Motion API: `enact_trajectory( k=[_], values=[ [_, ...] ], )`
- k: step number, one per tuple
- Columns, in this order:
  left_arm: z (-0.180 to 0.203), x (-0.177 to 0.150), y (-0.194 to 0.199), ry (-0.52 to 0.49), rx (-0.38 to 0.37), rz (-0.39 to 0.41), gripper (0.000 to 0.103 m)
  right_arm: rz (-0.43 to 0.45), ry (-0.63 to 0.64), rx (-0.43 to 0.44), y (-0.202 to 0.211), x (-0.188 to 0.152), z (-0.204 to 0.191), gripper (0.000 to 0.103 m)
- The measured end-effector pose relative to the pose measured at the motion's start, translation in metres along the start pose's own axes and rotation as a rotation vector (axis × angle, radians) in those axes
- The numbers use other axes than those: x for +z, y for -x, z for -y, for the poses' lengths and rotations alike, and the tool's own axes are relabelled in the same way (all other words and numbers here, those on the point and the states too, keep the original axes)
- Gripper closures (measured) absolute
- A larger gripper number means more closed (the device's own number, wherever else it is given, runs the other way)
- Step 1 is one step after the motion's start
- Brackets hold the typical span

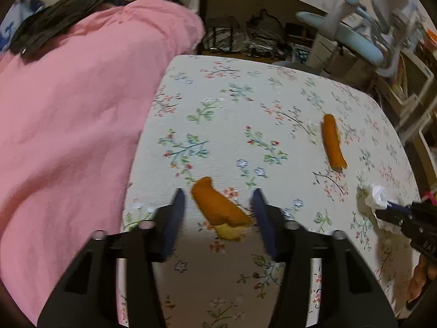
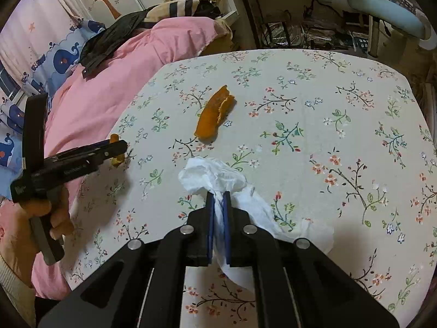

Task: Collect trash
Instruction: 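Grasp the white tissue with the right tool while the left tool grasps an orange roll piece, then carry the tissue and roll piece toward the bucket and open the right tool over it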

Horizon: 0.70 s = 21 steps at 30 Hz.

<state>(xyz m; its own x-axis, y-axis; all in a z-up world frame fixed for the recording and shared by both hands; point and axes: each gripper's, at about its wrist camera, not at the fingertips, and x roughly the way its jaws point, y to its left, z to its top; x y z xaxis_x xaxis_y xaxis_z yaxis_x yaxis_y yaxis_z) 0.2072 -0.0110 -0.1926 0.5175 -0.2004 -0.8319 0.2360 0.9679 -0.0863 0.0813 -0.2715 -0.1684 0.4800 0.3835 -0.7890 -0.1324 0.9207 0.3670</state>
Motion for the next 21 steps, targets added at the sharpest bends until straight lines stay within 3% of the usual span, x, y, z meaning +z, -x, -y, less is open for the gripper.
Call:
enact_trajectory(
  k=[3,14,21],
  values=[
    [-0.001,-0.001,0.004,0.022,-0.042,-0.011,0.083,0.002,-0.013,0.018,0.002,-0.001,0.000,0.096],
    [0.022,-0.020,0.068,0.012,-0.101,0.116,0.084,0.080,-0.075,0.139,0.039,-0.010,-0.020,0.096],
    [0.044,-0.048,0.109,-0.029,-0.089,0.183,0.084,0.142,-0.108,0.206,0.071,-0.028,-0.029,0.096]
  ],
)
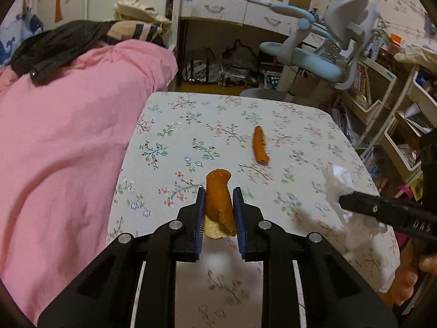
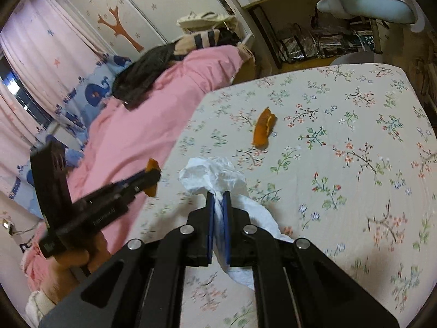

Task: Collect trash
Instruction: 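Carry the tissue and roll piece toward the bucket and open the right tool over it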

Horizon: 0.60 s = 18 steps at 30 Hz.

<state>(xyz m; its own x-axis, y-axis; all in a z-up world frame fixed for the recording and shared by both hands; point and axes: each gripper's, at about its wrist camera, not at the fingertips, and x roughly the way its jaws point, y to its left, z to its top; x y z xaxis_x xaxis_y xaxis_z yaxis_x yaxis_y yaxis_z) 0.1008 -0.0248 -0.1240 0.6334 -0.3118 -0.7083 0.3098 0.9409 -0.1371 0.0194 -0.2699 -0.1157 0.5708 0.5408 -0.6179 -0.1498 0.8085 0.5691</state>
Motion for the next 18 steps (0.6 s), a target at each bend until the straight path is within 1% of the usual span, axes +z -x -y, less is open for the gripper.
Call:
enact_trajectory(
  k=[8,11,18],
  values=[
    [0.027,-0.026,0.050,-0.042,0.037,0.065,0.084,0.111,-0.037,0.095,0.050,-0.021,-0.014,0.096],
    [0.033,-0.033,0.068,-0.053,0.051,0.093,0.084,0.140,-0.069,0.129,0.062,-0.028,-0.014,0.096],
    [0.039,-0.048,0.096,-0.073,0.083,0.127,0.084,0.138,-0.108,0.186,0.069,-0.050,-0.018,0.096]
  ],
)
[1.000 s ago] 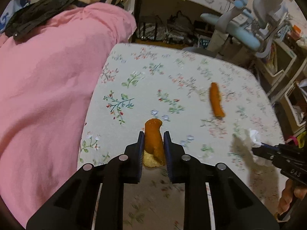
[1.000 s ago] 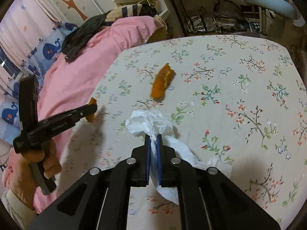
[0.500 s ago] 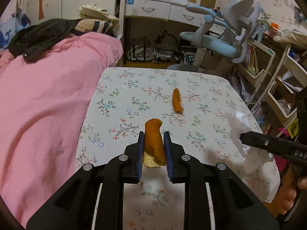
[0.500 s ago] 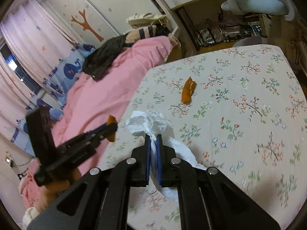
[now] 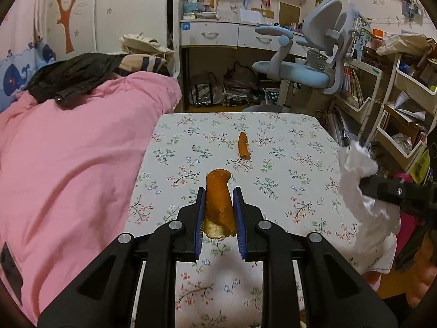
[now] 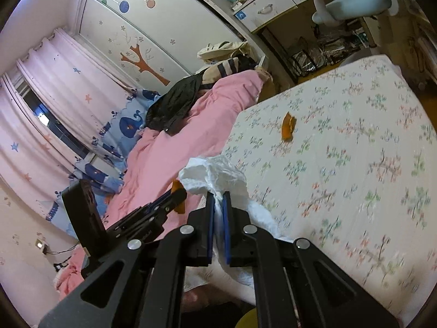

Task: Collect trash
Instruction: 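Carry the tissue and roll piece toward the bucket and open the right tool over it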

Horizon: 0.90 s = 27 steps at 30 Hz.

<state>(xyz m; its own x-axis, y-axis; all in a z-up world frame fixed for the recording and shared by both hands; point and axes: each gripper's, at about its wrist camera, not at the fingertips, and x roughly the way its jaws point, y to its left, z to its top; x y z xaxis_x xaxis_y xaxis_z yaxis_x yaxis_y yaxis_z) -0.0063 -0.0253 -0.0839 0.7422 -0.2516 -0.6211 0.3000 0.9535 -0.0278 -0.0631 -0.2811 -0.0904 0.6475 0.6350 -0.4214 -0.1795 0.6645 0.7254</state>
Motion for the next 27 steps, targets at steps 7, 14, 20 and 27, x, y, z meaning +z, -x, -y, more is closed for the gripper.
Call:
enact_trajectory(
  k=[7,14,20,27],
  values=[
    [0.008,-0.015,0.019,-0.029,0.018,0.002,0.084,-0.039,-0.034,0.037,0.004,-0.033,-0.004,0.096],
    [0.011,-0.026,0.032,-0.034,0.024,0.001,0.084,-0.109,-0.054,0.062,0.008,-0.073,-0.009,0.096],
    [0.009,-0.037,0.041,-0.029,0.030,-0.001,0.084,-0.190,-0.062,0.064,0.009,-0.107,-0.012,0.096],
    [0.012,-0.045,0.047,-0.038,0.032,-0.006,0.084,-0.272,-0.070,0.067,0.006,-0.135,-0.016,0.095]
  ],
)
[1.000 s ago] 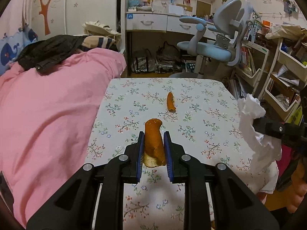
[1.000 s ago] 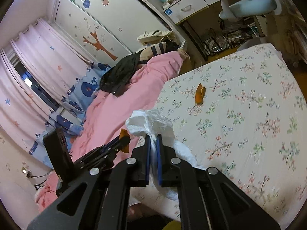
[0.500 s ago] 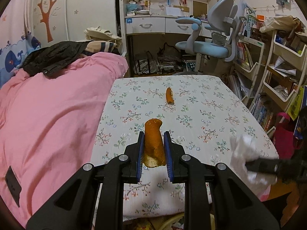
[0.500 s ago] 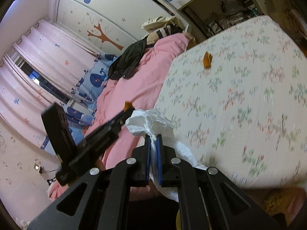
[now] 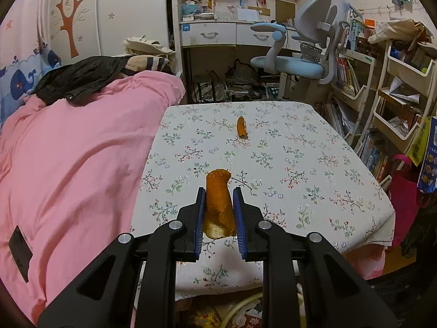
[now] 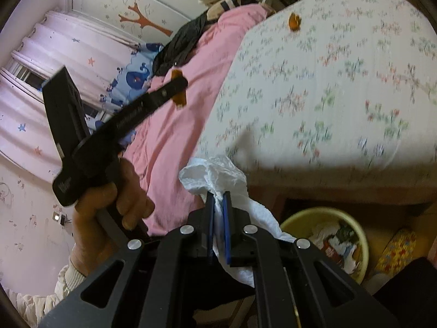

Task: Collect trash
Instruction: 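Carry the tissue and roll piece toward the bucket and open the right tool over it, then lower the left tool over the bucket and open it to drop the roll piece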

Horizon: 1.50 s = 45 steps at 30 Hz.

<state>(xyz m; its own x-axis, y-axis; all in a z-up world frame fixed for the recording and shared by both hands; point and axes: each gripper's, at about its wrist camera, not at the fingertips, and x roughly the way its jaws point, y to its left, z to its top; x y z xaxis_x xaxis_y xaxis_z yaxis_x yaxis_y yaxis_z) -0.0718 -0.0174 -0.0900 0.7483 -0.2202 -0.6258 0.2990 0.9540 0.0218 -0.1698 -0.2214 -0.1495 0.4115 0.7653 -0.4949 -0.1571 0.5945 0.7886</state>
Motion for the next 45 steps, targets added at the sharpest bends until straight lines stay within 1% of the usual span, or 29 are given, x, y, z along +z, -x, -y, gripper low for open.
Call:
enact_trajectory(
  k=[6,9,11,12,13,14,15,16,18,22,25,26,27,28,31,34,40,43,44,45],
  values=[
    [-0.001,-0.005,0.003,-0.001,0.002,-0.005,0.084,-0.086,-0.007,-0.018,-0.013,-0.022,0.001,0.093],
    [-0.001,-0.006,0.003,-0.001,0.002,-0.008,0.084,-0.122,-0.004,-0.039,-0.017,-0.030,0.001,0.092],
    [0.000,-0.009,0.005,-0.006,0.001,-0.007,0.084,-0.140,-0.003,-0.073,-0.019,-0.033,0.003,0.091],
    [0.000,-0.010,0.006,-0.009,0.000,-0.008,0.084,-0.152,-0.010,-0.094,-0.020,-0.035,0.005,0.087],
    [0.001,-0.012,0.007,-0.010,-0.001,-0.010,0.084,-0.160,-0.019,-0.106,-0.020,-0.036,0.008,0.079],
    [0.002,-0.013,0.008,-0.011,-0.002,-0.012,0.084,-0.167,-0.033,-0.127,-0.020,-0.038,0.011,0.074],
    [0.002,-0.015,0.009,-0.011,-0.003,-0.013,0.084,-0.167,-0.039,-0.140,-0.019,-0.038,0.014,0.063],
    [0.003,-0.017,0.010,-0.012,-0.004,-0.014,0.084,-0.165,-0.044,-0.146,-0.017,-0.039,0.015,0.056],
    [0.005,-0.020,0.013,-0.013,-0.007,-0.015,0.084,-0.157,-0.044,-0.149,-0.017,-0.035,0.015,0.055],
    [0.012,-0.029,0.020,-0.019,-0.014,-0.020,0.084,-0.102,-0.028,-0.180,-0.004,-0.034,0.015,0.053],
    [0.019,-0.038,0.026,-0.012,-0.042,-0.034,0.084,-0.044,-0.010,-0.210,0.007,-0.032,0.012,0.053],
    [0.021,-0.042,0.028,-0.015,-0.045,-0.041,0.084,-0.026,-0.004,-0.218,0.010,-0.031,0.011,0.052],
    [0.025,-0.046,0.029,-0.019,-0.048,-0.049,0.084,0.002,0.005,-0.231,0.014,-0.029,0.010,0.049],
    [0.029,-0.053,0.031,-0.019,-0.057,-0.064,0.084,0.026,0.012,-0.245,0.016,-0.027,0.008,0.046],
    [0.036,-0.069,0.033,-0.014,-0.078,-0.105,0.084,0.108,0.036,-0.296,0.031,-0.023,0.005,0.044],
    [0.043,-0.087,0.035,-0.014,-0.095,-0.151,0.084,0.173,0.027,-0.317,0.040,-0.020,0.006,0.040],
    [0.056,-0.123,0.036,-0.042,-0.129,-0.259,0.084,0.245,-0.032,-0.323,0.050,-0.018,0.015,0.040],
    [0.058,-0.133,0.034,-0.040,-0.151,-0.312,0.084,0.261,-0.041,-0.323,0.056,-0.018,0.017,0.040],
    [0.059,-0.137,0.032,-0.038,-0.157,-0.335,0.083,0.263,-0.041,-0.323,0.057,-0.018,0.017,0.040],
    [0.059,-0.141,0.030,-0.034,-0.172,-0.363,0.080,0.266,-0.041,-0.324,0.058,-0.018,0.017,0.040]
  ],
)
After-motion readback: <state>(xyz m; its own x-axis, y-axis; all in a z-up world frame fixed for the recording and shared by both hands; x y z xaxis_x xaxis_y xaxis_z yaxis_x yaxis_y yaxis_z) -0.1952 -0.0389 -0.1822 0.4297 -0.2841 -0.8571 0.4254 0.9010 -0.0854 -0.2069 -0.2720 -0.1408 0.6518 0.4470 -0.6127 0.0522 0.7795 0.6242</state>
